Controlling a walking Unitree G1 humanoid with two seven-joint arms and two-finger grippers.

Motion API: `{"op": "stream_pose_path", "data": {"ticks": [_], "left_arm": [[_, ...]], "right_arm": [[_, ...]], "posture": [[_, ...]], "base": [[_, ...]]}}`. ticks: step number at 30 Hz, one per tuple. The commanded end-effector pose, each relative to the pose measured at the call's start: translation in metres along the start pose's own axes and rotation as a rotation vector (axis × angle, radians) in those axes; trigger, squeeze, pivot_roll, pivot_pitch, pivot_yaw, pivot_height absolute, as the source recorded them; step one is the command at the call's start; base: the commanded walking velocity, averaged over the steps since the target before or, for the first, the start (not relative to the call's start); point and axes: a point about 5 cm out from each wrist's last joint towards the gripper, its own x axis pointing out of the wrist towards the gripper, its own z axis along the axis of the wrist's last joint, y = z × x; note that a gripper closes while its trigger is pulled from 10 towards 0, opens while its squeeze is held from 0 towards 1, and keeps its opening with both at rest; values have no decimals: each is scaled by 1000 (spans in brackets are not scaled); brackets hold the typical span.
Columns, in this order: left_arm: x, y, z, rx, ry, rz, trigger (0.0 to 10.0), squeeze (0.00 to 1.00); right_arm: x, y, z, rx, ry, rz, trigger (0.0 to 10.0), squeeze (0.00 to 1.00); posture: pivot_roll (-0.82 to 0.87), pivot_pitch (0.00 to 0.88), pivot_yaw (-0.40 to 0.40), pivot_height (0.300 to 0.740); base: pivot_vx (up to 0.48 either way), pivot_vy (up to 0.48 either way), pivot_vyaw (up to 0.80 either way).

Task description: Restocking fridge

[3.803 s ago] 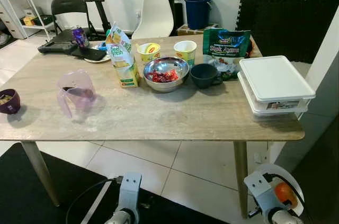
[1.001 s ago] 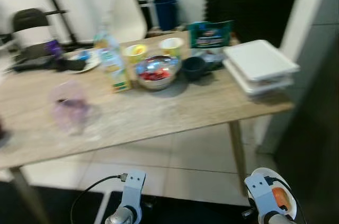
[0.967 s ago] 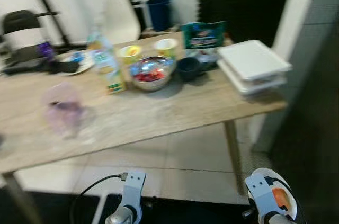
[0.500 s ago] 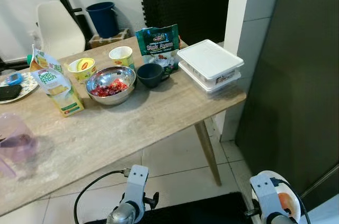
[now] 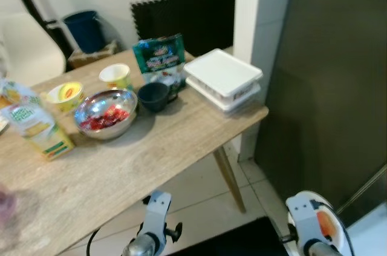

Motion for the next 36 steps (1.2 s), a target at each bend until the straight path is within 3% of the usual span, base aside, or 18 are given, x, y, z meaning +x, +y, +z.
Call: {"op": "stream_pose_path", "data": {"ticks": [1,36], "left_arm": [[-2,4,-2,16,10,1,10000,0],[-4,10,-15,1,100,12,10000,0]], "right_arm": [[-3,-3,-9,9,26,-11,10000,0],[-7,-7,-19,44,69,-47,10000,0]], "posture": [[-79,95,110,740],[-95,93,133,740]], "base": [[0,0,-800],[0,0,-799]]}}
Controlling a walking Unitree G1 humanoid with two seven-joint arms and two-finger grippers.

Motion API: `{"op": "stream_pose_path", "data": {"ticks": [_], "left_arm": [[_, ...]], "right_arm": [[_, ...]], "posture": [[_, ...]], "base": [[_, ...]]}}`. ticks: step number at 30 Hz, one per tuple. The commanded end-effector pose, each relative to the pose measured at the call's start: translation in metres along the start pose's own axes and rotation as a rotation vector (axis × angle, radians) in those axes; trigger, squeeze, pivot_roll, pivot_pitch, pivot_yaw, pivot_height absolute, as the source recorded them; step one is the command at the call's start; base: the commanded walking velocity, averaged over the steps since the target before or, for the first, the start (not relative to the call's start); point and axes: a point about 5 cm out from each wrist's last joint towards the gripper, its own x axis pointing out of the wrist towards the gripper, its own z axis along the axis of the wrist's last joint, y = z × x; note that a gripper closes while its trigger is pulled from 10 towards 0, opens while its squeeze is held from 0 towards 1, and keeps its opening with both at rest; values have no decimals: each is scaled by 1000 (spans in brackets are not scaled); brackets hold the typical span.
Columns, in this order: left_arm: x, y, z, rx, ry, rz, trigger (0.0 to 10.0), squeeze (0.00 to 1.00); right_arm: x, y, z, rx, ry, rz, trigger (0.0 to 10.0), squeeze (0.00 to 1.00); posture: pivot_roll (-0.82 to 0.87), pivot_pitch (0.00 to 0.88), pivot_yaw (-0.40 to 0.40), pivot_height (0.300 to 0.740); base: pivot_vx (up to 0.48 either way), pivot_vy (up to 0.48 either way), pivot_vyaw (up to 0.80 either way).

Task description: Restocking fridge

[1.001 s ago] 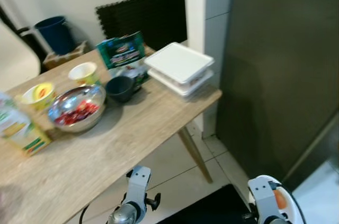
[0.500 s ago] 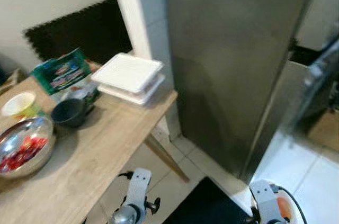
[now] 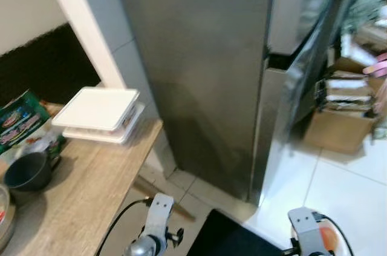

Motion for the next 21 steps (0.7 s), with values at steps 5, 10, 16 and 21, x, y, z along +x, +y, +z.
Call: {"op": "stream_pose_path", "data": {"ticks": [5,10,16,21], "left_arm": [[-5,7,-17,-45,63,35,10000,0],[-4,6,-17,-56,61,36,10000,0],[-4,4,-17,-66,57,40,10000,0],[-4,7,-16,-87,42,71,10000,0]], "right_arm": [[-1,4,-4,6,12,7,10000,0],[-1,3,-3,6,10,3,10000,0],[-1,3,0,4,3,4,10000,0],[0,4,3,2,-4,9,10000,0]], "posture": [[-99,93,130,740],[-101,93,127,740],[-102,94,124,740],[-103,93,123,740]], "base": [[0,-343,-156],[0,-480,0],[0,-480,0],[0,-96,0]]}}
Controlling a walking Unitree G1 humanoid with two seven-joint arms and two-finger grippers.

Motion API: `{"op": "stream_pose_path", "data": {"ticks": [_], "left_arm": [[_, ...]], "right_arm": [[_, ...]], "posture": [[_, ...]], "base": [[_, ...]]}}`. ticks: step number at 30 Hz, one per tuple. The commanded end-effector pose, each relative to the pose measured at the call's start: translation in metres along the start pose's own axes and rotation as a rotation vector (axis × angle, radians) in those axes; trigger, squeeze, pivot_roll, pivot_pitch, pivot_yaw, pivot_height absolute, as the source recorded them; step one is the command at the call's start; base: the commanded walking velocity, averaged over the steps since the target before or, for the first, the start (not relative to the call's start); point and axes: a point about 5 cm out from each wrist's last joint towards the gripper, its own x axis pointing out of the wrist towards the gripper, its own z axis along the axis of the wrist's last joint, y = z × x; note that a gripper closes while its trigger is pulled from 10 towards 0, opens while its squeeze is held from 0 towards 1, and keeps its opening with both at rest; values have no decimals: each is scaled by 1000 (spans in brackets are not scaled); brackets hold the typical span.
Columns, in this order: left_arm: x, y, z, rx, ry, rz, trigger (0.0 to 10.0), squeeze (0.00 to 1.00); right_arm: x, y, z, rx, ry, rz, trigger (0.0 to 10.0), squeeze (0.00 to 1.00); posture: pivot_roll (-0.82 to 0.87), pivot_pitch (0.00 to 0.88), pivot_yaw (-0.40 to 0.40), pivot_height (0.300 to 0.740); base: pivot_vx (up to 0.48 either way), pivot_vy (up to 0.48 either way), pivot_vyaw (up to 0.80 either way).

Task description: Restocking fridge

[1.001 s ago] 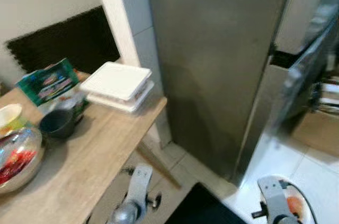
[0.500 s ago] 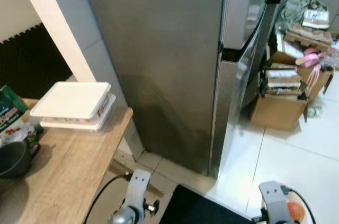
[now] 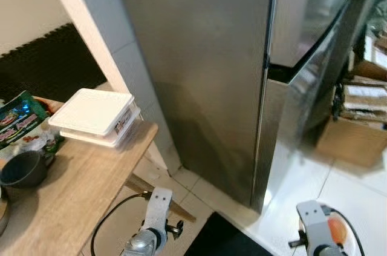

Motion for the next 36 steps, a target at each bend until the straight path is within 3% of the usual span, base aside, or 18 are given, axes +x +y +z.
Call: {"op": "stream_pose_path", "data": {"ticks": [1,19,22,36], "left_arm": [[-2,4,-8,-3,23,24,10000,0],[-2,1,-7,11,12,6,10000,0],[-2,0,-5,48,-7,-13,10000,0],[-1,-4,0,67,-35,-33,10000,0]], "right_arm": [[-2,6,-9,-4,33,19,10000,0],[-2,7,-4,-39,16,43,10000,0],[-1,7,-4,-53,28,44,10000,0],[-2,3,-5,-23,21,26,10000,0]], "posture": [[-104,91,123,740],[-100,80,106,740],[-99,74,102,740],[-112,65,113,740]], "base": [[0,0,0],[0,0,0],[0,0,0],[0,0,-800]]}}
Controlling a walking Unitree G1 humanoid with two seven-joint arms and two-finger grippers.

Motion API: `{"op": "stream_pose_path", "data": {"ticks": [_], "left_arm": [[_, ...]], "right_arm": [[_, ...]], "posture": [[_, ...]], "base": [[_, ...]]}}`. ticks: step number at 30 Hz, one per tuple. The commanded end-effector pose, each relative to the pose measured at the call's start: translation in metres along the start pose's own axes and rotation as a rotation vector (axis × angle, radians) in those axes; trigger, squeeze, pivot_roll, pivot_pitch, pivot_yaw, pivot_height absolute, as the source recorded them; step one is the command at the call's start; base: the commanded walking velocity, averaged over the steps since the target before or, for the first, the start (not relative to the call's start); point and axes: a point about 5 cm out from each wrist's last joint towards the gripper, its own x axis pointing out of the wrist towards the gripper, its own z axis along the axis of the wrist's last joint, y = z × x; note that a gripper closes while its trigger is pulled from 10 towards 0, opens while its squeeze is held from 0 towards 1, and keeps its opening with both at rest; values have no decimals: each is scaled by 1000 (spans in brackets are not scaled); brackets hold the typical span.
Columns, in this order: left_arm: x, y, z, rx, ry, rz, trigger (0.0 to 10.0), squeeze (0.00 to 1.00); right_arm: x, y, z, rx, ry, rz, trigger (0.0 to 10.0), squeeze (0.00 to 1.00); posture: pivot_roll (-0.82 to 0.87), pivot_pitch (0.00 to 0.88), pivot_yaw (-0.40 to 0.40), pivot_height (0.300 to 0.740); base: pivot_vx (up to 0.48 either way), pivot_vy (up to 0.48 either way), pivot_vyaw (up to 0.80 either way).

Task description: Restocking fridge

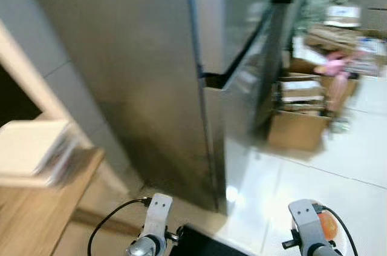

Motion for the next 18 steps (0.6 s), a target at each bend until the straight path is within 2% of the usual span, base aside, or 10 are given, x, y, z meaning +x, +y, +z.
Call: {"op": "stream_pose_path", "data": {"ticks": [1,7,9,16,18], "left_arm": [[-1,2,-1,9,-2,1,10000,0],[0,1,2,4,-14,1,10000,0],[0,0,3,-5,-20,2,10000,0],[0,1,4,-23,-29,16,10000,0],[0,2,4,-35,-34,22,10000,0]], "right_arm": [[-1,2,-2,5,1,-2,10000,0],[-1,2,-1,10,-7,-2,10000,0],[0,3,0,-19,-7,16,10000,0],[1,5,1,-22,-7,22,10000,0],[1,6,2,-22,-9,23,10000,0]], "posture": [[-112,65,113,740],[-111,66,113,740],[-109,66,110,740],[-106,66,107,740],[-107,67,108,740]], "base": [[0,0,-800],[0,0,-800],[0,0,0],[0,0,0],[0,-356,0]]}}
